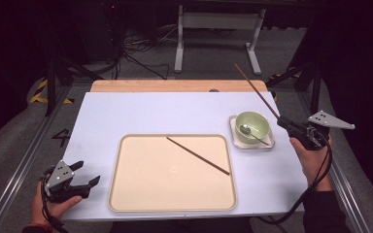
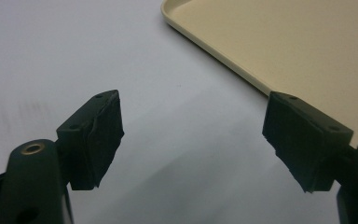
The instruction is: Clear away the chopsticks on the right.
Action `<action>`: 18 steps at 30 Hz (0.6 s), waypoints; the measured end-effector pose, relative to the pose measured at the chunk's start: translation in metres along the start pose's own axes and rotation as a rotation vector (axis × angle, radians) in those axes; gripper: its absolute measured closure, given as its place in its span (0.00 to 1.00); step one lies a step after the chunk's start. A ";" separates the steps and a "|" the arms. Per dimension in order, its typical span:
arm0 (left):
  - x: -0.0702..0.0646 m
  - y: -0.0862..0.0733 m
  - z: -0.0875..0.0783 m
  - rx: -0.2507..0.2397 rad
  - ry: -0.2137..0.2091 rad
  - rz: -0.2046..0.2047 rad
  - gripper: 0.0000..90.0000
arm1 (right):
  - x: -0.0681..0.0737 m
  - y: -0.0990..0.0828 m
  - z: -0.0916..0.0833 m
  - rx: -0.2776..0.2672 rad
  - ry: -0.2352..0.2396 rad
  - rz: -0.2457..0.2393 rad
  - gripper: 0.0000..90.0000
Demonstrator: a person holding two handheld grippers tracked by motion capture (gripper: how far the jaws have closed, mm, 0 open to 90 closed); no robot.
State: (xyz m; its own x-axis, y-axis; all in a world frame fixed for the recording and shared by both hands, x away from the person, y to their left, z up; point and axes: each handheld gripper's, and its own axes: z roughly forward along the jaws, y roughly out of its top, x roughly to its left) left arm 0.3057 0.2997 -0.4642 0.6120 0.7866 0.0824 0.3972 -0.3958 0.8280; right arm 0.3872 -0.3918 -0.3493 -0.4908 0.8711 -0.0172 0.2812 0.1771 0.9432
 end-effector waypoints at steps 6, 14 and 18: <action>0.000 0.000 0.000 -0.002 -0.002 0.000 0.23 | 0.013 0.003 0.001 0.003 0.034 -0.029 0.94; 0.000 0.000 -0.001 -0.001 -0.001 0.000 0.23 | 0.034 0.007 0.003 0.012 0.091 -0.063 0.94; 0.000 0.000 0.000 0.002 -0.004 0.006 0.23 | 0.044 0.007 0.006 0.024 0.118 -0.088 0.94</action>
State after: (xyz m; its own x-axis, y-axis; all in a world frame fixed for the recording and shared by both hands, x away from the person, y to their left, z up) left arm 0.3057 0.2999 -0.4639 0.6167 0.7826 0.0850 0.3951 -0.4011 0.8265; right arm 0.3724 -0.3490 -0.3456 -0.6078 0.7919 -0.0588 0.2516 0.2623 0.9316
